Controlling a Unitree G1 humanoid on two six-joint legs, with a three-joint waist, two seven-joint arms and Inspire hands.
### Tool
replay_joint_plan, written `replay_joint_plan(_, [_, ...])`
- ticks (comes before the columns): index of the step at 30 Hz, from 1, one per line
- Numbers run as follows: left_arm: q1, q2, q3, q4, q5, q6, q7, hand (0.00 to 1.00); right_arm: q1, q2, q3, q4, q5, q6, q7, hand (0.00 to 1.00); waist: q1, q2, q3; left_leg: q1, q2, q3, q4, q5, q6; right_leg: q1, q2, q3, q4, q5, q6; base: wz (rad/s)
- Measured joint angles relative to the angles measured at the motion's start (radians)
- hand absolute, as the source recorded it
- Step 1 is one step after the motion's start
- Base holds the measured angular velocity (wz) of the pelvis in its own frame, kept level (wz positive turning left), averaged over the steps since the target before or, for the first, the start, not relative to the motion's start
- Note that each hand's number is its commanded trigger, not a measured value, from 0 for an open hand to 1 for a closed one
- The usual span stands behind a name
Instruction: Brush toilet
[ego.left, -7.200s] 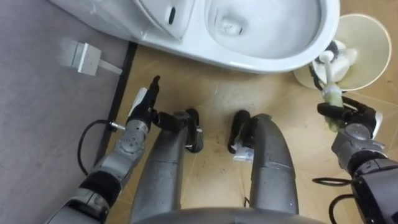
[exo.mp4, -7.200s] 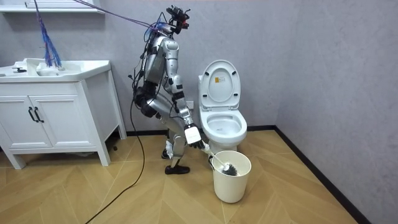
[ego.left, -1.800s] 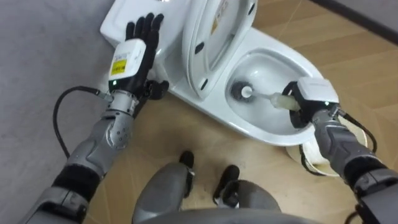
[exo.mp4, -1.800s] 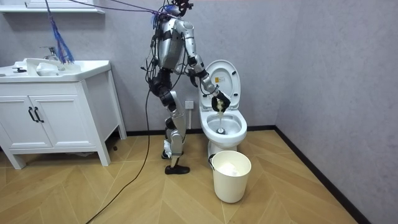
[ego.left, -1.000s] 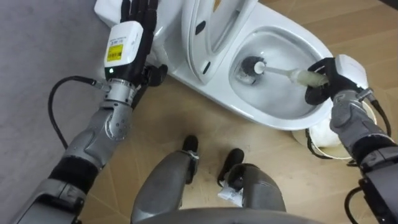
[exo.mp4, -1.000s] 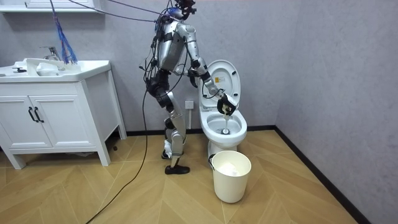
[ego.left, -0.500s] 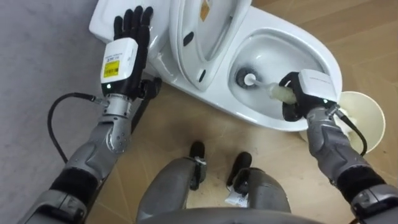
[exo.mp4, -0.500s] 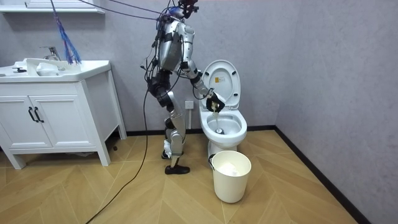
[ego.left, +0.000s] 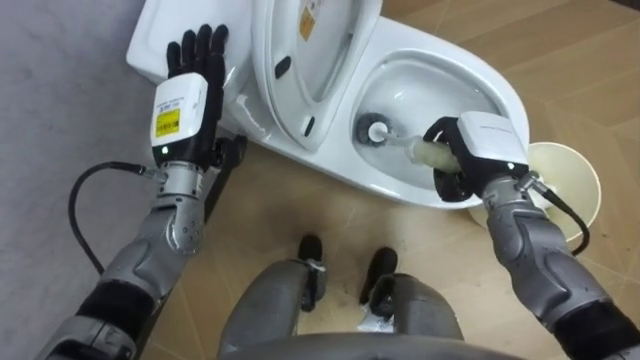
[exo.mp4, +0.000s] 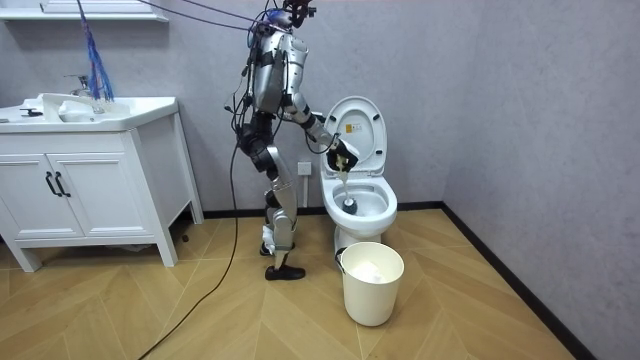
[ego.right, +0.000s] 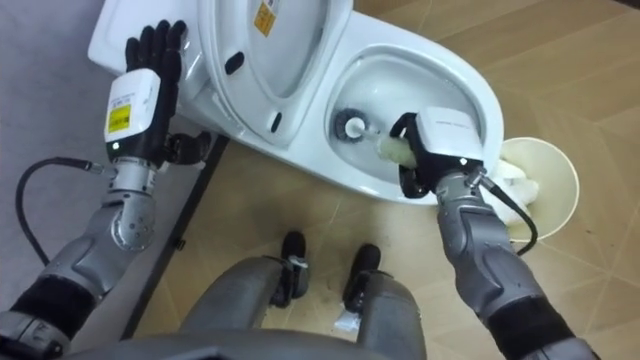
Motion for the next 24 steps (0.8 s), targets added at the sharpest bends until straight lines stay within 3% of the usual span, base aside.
replay_joint_plan(16, [0.025,-0.018,-0.004,-0.016,-0.023,0.011,0.017,0.00,0.002,0.006,-0.039,-0.065,-0.004,0.005,0.057,1.00,-0.007,-0.003,-0.0004,-0.002,0.004,0.004,0.004,0.000,-0.004,-0.003,0.002,0.002,0.004,0.003,-0.005,-0.01])
replay_joint_plan(19, [0.030,-0.018,-0.002,-0.017,-0.029,0.011,0.017,0.00,-0.003,0.020,-0.038,-0.023,-0.004,0.002,0.030,1.00,-0.012,-0.011,0.0009,0.004,0.003,0.005,0.003,0.001,-0.004,0.000,0.000,0.002,0.009,0.003,-0.005,0.00])
replay_joint_plan(24, [0.027,-0.018,-0.004,0.000,-0.036,0.013,0.017,0.00,-0.087,0.062,-0.003,0.169,-0.003,-0.034,-0.038,1.00,-0.023,-0.022,0.0072,0.013,0.003,0.004,0.016,0.001,-0.004,0.016,-0.002,-0.003,0.006,-0.002,-0.003,0.02])
